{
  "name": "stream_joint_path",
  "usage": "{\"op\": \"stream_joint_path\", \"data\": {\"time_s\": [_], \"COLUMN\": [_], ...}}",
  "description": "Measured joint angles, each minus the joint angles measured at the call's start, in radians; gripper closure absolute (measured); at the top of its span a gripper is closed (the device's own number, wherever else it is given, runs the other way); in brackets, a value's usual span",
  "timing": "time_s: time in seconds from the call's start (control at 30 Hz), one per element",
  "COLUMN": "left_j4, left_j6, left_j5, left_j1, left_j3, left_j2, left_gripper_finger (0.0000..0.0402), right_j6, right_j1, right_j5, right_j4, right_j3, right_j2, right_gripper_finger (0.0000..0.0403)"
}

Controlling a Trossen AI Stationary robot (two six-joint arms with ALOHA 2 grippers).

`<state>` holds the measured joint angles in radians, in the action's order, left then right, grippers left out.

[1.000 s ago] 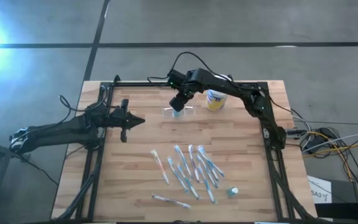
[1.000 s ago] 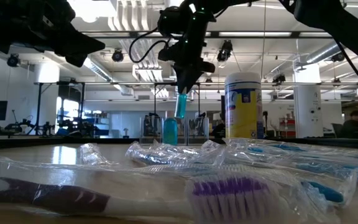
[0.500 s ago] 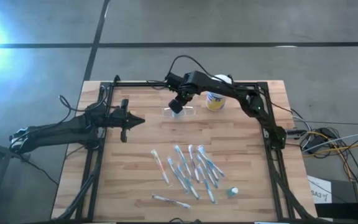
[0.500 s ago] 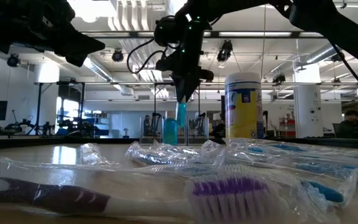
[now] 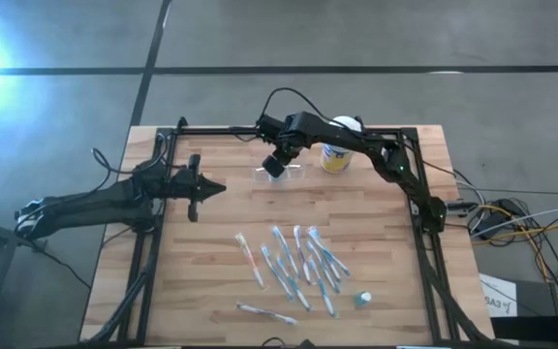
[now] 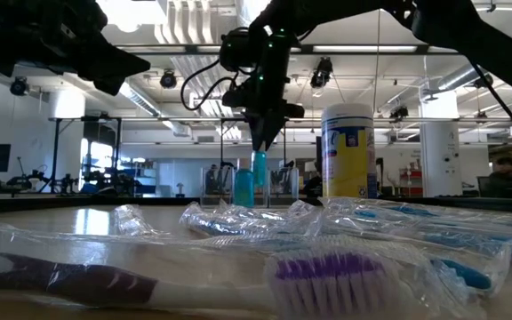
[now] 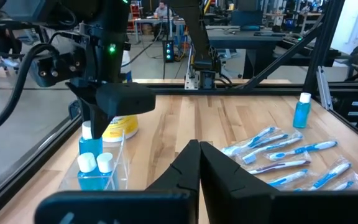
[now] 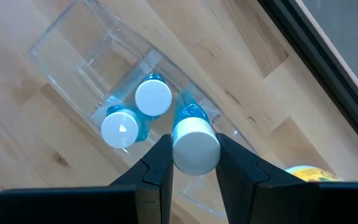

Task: Pick & Place toothbrushing station
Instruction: Put the blue mouthwash bottle into the transparent toothbrush holder

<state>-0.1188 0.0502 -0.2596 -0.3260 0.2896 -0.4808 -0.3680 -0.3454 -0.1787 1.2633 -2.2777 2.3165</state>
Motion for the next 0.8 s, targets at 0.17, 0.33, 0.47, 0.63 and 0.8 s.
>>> {"op": "stream_joint_path", "data": {"time_s": [0.17, 0.33, 0.47, 0.63, 0.8], "left_j4": [0.0, 0.0, 0.0, 0.0, 0.0], "left_j6": [-0.026, -0.031, -0.031, -0.026, -0.027], "left_j5": [0.0, 0.0, 0.0, 0.0, 0.0], "left_j1": [0.0, 0.0, 0.0, 0.0, 0.0], "left_j3": [0.0, 0.0, 0.0, 0.0, 0.0], "left_j2": [0.0, 0.0, 0.0, 0.0, 0.0], "left_gripper_finger": [0.0389, 0.0386, 0.039, 0.0393, 0.039], "right_j6": [-0.003, -0.006, -0.006, 0.002, 0.001], "right_j1": [0.0, 0.0, -0.005, -0.014, -0.015], "right_j5": [0.0, 0.002, 0.005, 0.024, 0.031], "right_j4": [-0.003, -0.015, -0.02, -0.042, -0.068], "right_j3": [0.012, 0.03, 0.048, 0.075, 0.077], "right_j2": [0.0, 0.0, 0.0, 0.0, -0.002], "right_gripper_finger": [0.0317, 0.0317, 0.0317, 0.0317, 0.0317]}}
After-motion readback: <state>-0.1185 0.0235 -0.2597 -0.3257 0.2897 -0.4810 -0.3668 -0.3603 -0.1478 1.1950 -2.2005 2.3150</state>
